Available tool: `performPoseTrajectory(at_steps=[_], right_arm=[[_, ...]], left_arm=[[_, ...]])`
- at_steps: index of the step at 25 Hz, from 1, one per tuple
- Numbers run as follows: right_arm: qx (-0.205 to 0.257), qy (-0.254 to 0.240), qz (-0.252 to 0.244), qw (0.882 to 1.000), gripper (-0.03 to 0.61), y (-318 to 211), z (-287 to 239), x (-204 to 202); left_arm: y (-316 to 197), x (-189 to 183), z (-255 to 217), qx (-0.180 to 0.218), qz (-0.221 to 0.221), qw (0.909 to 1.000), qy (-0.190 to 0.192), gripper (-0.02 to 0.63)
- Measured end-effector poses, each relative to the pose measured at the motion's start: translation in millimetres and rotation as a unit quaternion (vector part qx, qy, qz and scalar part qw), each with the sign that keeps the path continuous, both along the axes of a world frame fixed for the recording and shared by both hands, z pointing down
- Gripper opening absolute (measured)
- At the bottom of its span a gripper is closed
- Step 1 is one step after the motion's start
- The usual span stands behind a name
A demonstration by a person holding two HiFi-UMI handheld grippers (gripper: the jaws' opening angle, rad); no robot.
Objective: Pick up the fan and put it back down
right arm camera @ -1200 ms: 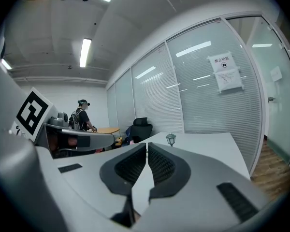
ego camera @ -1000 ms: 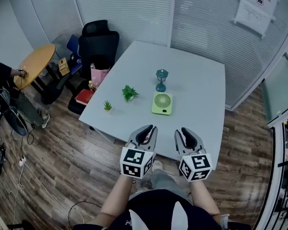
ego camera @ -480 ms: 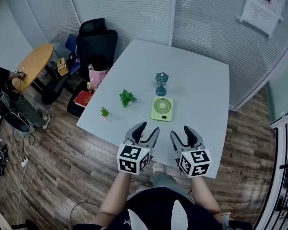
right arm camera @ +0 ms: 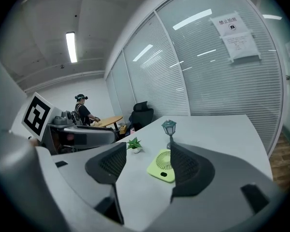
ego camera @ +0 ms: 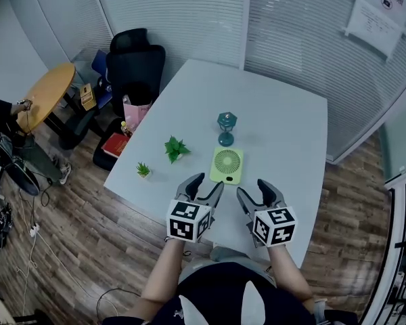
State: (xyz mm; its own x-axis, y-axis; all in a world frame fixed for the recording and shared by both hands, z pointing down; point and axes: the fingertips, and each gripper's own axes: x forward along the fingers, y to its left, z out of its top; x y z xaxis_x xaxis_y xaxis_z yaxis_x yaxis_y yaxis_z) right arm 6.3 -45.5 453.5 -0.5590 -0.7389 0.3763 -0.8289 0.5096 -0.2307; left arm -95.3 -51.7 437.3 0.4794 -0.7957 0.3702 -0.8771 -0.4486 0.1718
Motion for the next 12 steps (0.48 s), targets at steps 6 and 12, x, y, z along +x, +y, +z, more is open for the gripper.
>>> performPoseTrajectory(at_steps=[6, 12], right_arm=[[-0.020, -0.002, -0.020, 1.000, 0.284, -23.1, 12.4, 0.9], [-0.044, -0.009, -0.023, 0.999, 0.285, -31.2, 28.9, 5.8]], left_arm=[[-25.5, -1.4, 6.9, -0.011, -0.019, 0.9995, 0.022, 0.230], [-37.6, -5.4, 20.6, -0.034, -0.029, 0.9985, 0.031, 0.230]])
